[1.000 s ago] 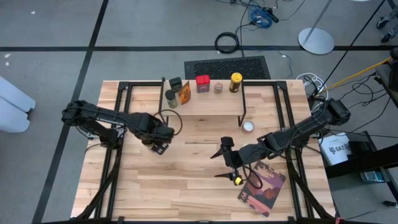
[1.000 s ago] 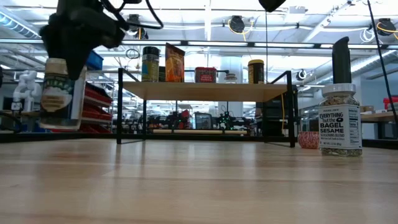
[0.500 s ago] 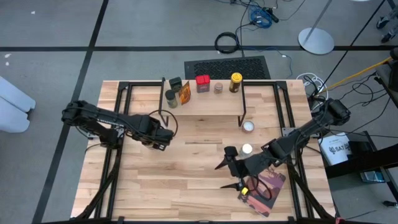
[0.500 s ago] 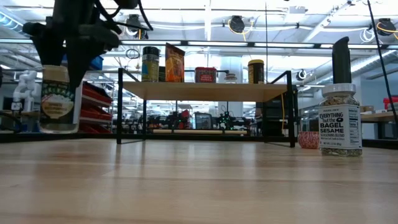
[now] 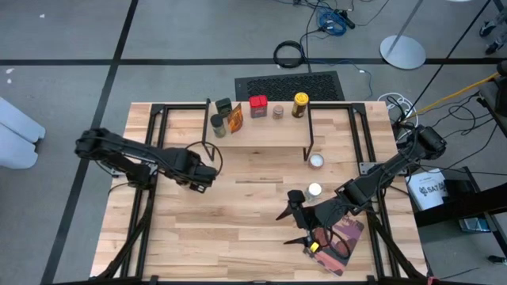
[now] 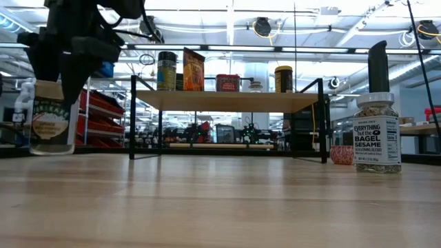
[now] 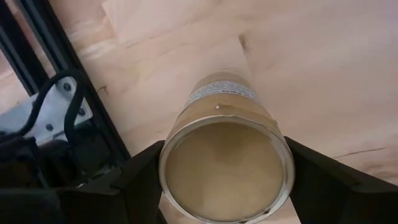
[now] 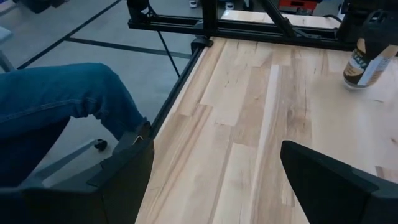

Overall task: Shelf spices
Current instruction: Put the brown spice bottle on the table

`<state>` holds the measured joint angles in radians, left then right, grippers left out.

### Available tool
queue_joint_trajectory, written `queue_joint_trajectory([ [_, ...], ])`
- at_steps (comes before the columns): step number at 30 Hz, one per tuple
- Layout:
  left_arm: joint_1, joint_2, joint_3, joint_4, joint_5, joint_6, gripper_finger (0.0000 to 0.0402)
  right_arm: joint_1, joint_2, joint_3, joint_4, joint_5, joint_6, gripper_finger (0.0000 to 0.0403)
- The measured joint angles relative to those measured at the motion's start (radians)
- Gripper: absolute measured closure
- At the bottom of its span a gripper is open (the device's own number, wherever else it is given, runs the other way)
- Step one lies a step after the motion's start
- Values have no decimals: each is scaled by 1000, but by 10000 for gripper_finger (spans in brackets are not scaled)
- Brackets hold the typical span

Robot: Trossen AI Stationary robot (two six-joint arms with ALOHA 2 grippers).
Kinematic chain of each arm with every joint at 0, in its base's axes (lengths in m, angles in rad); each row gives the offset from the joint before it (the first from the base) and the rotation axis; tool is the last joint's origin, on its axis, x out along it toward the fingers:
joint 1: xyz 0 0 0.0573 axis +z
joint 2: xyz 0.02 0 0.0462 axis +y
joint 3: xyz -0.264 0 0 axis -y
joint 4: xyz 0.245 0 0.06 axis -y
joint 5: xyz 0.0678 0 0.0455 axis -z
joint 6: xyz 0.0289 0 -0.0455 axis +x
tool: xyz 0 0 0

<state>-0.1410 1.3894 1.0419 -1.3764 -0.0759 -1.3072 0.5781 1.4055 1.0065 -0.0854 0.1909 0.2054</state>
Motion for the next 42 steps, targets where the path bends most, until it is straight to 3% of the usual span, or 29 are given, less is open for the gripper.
queue_joint_trajectory([
  [9, 4, -84, -55, 17, -38, 63, 120, 0, 0, 0, -3, 0, 0, 65],
  [15, 4, -130, -110, 118, -56, 59, 120, 0, 0, 0, -3, -1, 0, 65],
  [32, 4, -133, -154, 167, 1, 83, 120, 0, 0, 0, -4, -2, -7, 65],
  [42, 4, -132, -155, 175, 1, 84, 92, 0, 0, 0, -6, -2, -7, 65],
])
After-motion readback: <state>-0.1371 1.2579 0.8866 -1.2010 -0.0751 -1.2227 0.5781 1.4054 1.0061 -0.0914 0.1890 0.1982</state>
